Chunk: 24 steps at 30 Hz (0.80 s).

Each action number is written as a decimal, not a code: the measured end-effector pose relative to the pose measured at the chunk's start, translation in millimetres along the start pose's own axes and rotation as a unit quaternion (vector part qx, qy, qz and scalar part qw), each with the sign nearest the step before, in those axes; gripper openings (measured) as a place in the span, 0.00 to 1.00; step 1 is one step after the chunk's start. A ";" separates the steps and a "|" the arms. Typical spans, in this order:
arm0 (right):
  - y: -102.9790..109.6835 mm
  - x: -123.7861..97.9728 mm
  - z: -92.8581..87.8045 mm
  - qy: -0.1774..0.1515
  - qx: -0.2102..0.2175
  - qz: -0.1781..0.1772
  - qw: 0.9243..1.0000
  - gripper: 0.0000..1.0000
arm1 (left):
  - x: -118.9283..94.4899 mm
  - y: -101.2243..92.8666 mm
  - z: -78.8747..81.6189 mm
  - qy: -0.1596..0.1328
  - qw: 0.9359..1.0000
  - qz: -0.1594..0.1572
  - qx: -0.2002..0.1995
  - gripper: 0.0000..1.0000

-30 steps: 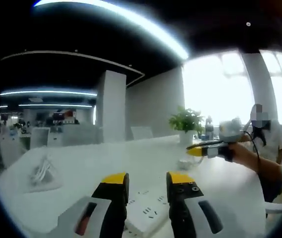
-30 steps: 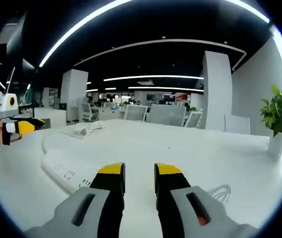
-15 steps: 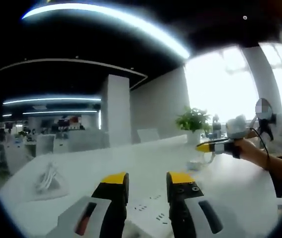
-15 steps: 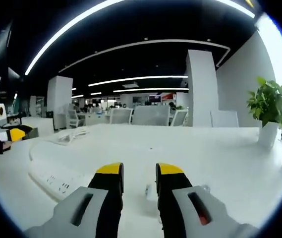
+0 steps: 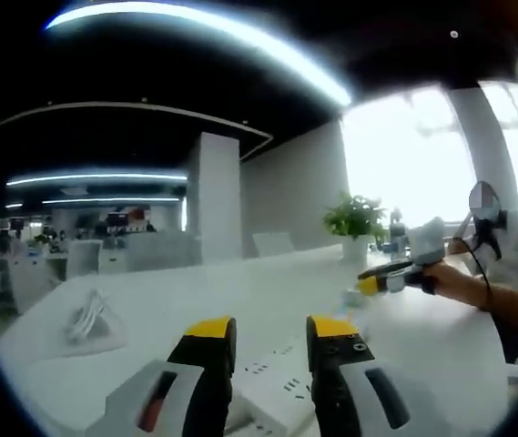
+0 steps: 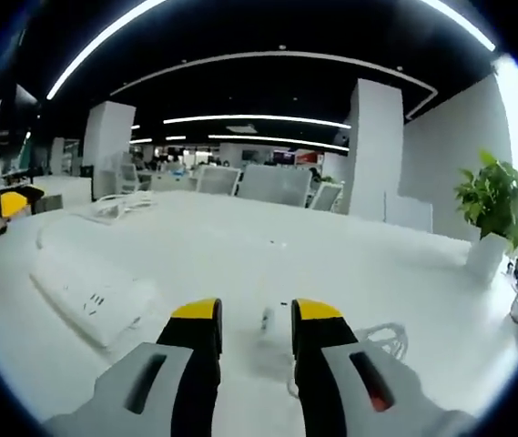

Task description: Straighten the power strip on the desk, plug the charger into it

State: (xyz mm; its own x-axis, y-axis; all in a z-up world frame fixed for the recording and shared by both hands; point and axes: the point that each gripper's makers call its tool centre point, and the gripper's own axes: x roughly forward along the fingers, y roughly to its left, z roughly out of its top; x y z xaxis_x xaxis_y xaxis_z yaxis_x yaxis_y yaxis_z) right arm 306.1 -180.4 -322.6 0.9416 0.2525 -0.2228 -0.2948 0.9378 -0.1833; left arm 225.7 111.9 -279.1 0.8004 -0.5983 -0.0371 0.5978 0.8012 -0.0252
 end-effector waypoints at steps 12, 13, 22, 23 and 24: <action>-11.9 1.9 -15.1 0.027 0.002 -0.026 0.999 0.32 | -1.0 -1.3 -5.5 0.008 1.000 -0.001 -0.005 0.32; -12.6 2.3 -17.7 0.032 0.002 -0.029 0.999 0.32 | -1.0 -1.7 -6.0 0.009 1.000 -0.002 -0.004 0.32; -13.4 6.0 -30.6 0.054 0.017 -0.025 0.998 0.32 | -2.7 -5.0 -8.0 0.010 1.000 -0.004 -0.004 0.31; -13.3 6.1 -31.8 0.055 0.018 -0.025 0.998 0.32 | -2.8 -5.3 -8.2 0.010 1.000 -0.005 -0.005 0.31; -13.4 6.3 -32.5 0.056 0.019 -0.025 0.998 0.32 | -2.8 -5.6 -8.6 0.010 1.000 -0.005 -0.005 0.31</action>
State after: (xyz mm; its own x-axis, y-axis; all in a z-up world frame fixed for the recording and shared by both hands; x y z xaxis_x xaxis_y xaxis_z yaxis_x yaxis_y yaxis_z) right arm 310.7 -199.1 -352.6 0.9298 0.1796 -0.3212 -0.2402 0.9574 -0.1603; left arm 219.7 109.1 -287.4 0.7930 -0.6066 -0.0572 0.6055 0.7950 -0.0359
